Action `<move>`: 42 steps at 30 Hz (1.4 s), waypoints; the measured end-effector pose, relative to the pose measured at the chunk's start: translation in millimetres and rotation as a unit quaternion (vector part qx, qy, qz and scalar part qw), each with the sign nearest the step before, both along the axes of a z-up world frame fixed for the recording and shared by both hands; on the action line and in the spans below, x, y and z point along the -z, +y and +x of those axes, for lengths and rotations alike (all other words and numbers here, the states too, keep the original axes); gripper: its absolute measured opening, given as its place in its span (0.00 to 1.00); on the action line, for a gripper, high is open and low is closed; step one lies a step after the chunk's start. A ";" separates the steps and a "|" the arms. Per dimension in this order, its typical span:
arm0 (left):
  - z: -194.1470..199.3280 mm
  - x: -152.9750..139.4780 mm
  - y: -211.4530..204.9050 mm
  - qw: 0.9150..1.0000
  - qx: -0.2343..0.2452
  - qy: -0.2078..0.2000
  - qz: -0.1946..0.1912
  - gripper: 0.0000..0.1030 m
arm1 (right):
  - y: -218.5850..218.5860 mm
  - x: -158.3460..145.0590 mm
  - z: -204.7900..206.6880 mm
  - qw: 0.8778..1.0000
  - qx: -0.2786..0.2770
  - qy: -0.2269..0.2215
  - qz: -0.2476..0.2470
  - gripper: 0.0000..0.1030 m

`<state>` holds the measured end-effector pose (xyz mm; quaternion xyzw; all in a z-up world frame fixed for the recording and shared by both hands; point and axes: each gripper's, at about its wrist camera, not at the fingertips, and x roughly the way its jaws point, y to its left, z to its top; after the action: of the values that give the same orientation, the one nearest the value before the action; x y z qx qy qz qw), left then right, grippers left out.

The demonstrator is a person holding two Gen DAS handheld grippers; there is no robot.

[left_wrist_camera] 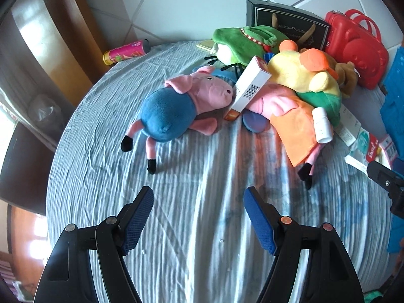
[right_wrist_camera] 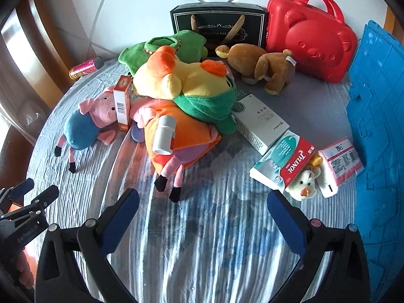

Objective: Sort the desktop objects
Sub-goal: 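Reach the left tool to the red box while the right tool reaches the yellow duck plush, then close the left tool on the red box while the right tool grasps the yellow duck plush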

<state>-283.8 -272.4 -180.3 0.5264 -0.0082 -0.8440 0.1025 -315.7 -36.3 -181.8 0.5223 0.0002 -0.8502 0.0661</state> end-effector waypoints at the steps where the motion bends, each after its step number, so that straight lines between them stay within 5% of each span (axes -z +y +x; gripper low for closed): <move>1: -5.8 1.9 0.1 1.000 0.004 0.000 0.000 0.72 | -4.4 4.1 -3.7 1.000 -0.001 -0.004 0.002 1.00; 22: -170.2 85.0 21.1 0.998 0.066 -0.014 -0.006 0.72 | -50.8 85.7 -128.7 0.998 -0.004 -0.067 0.021 1.00; 29: -193.3 98.0 34.1 0.996 0.075 0.016 -0.039 0.75 | -34.8 106.0 -147.9 0.995 -0.011 -0.088 -0.042 1.00; 31: -196.1 98.6 36.5 0.996 0.079 0.025 -0.040 0.70 | -34.1 108.7 -152.6 0.995 -0.014 -0.090 -0.052 1.00; 34: -196.2 101.1 33.7 0.996 0.083 0.022 -0.015 0.31 | -37.0 112.7 -158.4 0.994 -0.023 -0.093 -0.061 1.00; 35: -196.7 103.2 30.4 0.997 0.079 0.016 -0.007 0.26 | -37.8 113.8 -158.8 0.993 -0.025 -0.094 -0.063 1.00; 42: -173.0 101.3 17.1 0.998 0.065 0.010 0.002 0.24 | -43.9 111.3 -147.6 0.994 -0.030 -0.090 -0.046 1.00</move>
<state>-456.8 -255.3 -281.6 0.5161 -0.0399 -0.8543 0.0462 -463.2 -80.3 -293.0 0.5928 -0.0291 -0.7966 0.1151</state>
